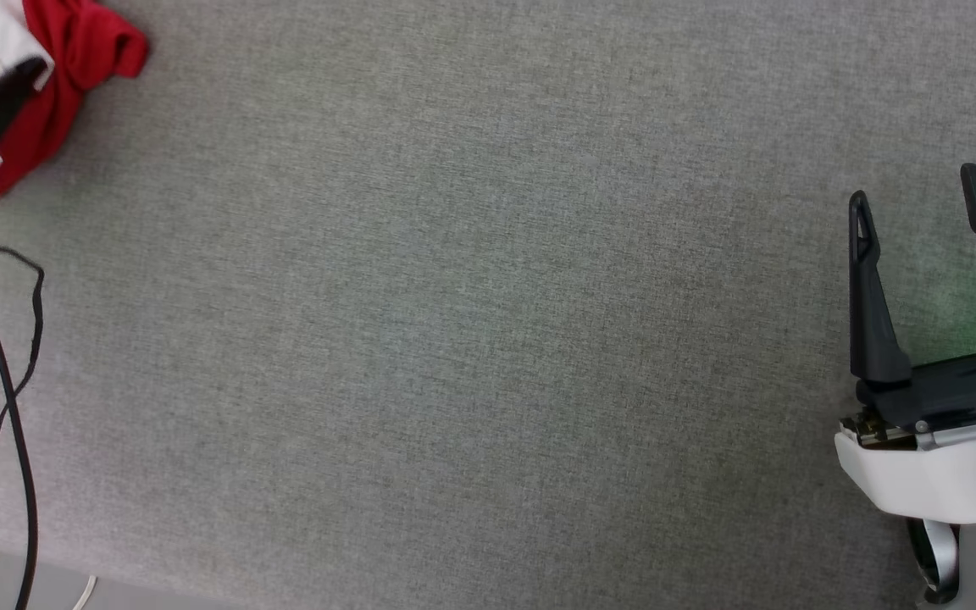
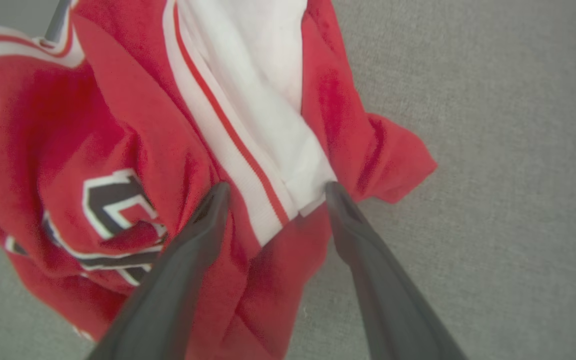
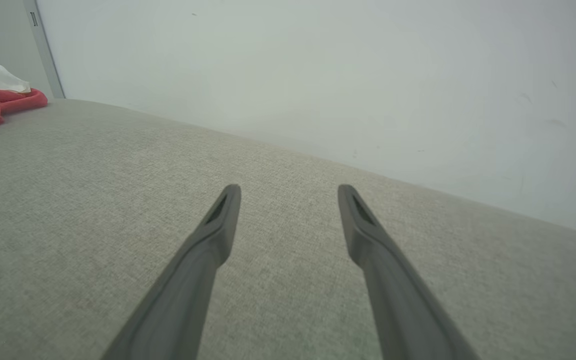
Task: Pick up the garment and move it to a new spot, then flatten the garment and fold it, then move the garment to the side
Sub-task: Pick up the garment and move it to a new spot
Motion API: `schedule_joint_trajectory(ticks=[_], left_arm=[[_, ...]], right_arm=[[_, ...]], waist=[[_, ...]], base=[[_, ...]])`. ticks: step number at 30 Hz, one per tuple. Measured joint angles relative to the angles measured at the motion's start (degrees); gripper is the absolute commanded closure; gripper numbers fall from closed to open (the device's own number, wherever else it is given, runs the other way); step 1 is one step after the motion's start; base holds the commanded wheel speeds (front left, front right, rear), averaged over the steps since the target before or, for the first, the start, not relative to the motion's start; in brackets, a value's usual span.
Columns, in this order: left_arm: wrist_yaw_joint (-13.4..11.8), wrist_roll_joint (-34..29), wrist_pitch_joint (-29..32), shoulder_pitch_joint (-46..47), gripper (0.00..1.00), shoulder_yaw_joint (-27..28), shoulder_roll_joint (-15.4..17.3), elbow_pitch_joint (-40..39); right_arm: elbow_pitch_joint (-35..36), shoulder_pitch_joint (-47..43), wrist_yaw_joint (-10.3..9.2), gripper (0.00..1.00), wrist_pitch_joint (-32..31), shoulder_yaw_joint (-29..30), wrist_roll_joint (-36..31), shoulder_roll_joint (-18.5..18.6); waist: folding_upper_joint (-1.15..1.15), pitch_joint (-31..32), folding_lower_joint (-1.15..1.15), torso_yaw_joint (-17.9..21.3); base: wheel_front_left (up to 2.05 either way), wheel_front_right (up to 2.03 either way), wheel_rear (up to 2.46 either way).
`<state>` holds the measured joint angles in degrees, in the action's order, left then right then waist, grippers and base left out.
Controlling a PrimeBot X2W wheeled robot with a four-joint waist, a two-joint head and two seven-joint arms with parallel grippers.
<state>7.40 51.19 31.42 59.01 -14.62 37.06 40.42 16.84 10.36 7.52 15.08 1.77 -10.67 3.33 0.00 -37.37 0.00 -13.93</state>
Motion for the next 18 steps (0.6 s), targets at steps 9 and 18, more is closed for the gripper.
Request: schedule_joint_trajectory(ticks=[9, 18], left_arm=[[0.0, 3.6, 5.0, 0.1, 0.00, -5.0, 0.5, 5.5], [0.0, 5.1, 0.0, 0.1, 1.00, -10.6, 1.7, 3.8]], right_arm=[[0.2, 0.5, 0.00, 0.00, 0.0, -0.4, -0.1, 0.1], [-0.3, 0.5, 0.00, 0.00, 0.0, -1.0, 0.0, 0.1]], waist=[[0.00, -1.5, -0.01, 1.5], [0.00, -0.2, -0.01, 1.1]], base=[[0.00, 0.00, 0.00], [0.00, 0.00, 0.00]])
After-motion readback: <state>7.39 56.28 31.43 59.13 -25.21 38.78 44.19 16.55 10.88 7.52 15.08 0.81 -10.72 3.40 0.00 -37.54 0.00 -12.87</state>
